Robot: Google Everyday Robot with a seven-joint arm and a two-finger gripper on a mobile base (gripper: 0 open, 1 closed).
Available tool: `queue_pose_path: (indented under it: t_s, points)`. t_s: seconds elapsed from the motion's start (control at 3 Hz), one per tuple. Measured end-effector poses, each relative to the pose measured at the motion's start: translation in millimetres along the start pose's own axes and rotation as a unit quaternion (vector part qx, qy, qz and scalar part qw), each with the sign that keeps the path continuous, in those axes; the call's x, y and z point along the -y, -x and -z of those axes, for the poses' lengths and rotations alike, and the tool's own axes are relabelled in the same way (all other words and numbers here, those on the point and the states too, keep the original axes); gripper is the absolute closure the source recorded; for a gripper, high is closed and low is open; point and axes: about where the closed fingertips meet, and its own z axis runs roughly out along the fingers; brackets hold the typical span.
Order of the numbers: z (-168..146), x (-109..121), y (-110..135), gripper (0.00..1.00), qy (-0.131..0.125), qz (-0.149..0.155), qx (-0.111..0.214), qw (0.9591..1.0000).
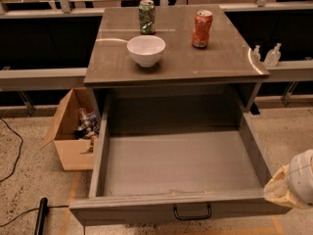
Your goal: Close top drawer
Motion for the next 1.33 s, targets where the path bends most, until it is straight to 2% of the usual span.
queue_pose_path:
  t_s: [0.33, 1.0, 1.33]
  points:
    - [-36, -17, -11, 1.0, 0.012, -0.017, -0.002, 0.9998]
    - [-72, -40, -16, 1.0, 0.03, -0.018, -0.002, 0.9994]
    - [-91, -50, -13, 1.0, 0.024, -0.013, 0.009, 0.9996]
